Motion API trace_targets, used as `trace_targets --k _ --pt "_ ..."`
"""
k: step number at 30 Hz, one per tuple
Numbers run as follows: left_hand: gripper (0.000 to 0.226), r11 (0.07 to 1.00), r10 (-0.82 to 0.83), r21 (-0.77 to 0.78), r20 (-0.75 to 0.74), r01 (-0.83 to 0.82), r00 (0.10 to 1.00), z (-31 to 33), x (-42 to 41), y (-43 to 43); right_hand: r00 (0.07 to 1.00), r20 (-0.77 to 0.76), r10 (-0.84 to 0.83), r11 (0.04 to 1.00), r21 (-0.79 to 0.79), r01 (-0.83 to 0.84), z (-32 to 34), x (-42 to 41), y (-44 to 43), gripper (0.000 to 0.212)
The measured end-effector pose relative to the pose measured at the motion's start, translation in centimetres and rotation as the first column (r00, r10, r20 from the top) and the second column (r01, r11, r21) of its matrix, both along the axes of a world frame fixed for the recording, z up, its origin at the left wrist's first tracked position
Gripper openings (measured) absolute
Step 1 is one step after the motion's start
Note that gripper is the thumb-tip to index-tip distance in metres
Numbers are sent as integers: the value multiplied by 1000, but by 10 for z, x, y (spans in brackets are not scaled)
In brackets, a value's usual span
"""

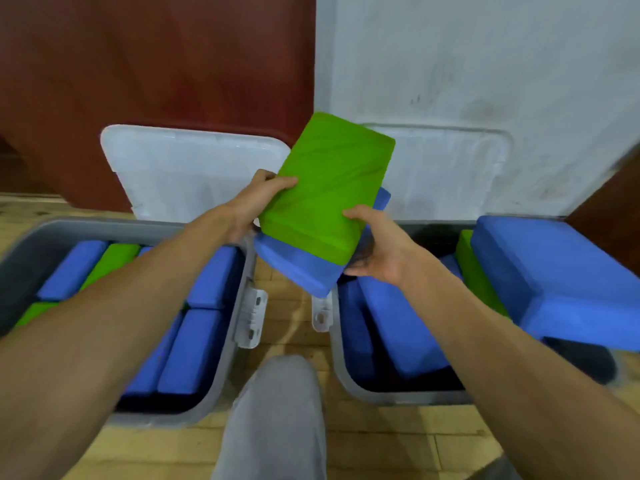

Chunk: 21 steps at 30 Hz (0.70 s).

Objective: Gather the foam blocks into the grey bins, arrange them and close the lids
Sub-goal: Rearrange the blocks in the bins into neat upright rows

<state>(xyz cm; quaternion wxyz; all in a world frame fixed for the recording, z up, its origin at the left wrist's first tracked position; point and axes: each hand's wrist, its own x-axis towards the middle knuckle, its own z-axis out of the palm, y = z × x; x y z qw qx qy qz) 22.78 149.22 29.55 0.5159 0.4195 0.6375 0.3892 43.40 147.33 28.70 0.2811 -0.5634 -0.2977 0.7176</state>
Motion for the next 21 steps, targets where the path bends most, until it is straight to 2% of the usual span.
trace_targets --k 2,3,5,6,9,12,14,17,21 --pt "30 998 -25 55 -70 29 997 -1 -19 -3 999 -44 22 999 -36 -23 -11 -18 -12 41" --pt "28 997 -29 62 -102 36 994 -4 -30 -6 997 -72 17 999 -46 -21 -16 -26 -19 34" --pt "32 998 -62 21 -127 65 990 -12 -43 -12 994 -109 1 998 -67 -8 -27 -37 -29 20" --pt "34 996 -92 -20 -153 90 984 -16 -46 -17 994 -110 10 997 -75 -19 -32 -42 -34 20" --pt "27 981 -176 -124 -282 147 943 -27 -51 -24 993 -90 83 988 -119 -93 -43 -49 -43 41" --pt "28 976 -214 -126 -394 178 894 -23 -47 -21 986 -95 138 980 -131 -150 -43 -49 -43 51" --pt "31 970 -241 -118 -366 212 899 -17 -43 -18 984 -132 121 983 -124 -137 -42 -46 -42 54" --pt "35 978 -208 -24 -214 208 954 -14 -41 -13 977 -208 50 987 -139 -80 -47 -46 -40 59" --pt "17 980 -177 35 -314 197 933 -18 -47 -6 952 -304 47 974 -197 -111 -54 -55 -42 73"
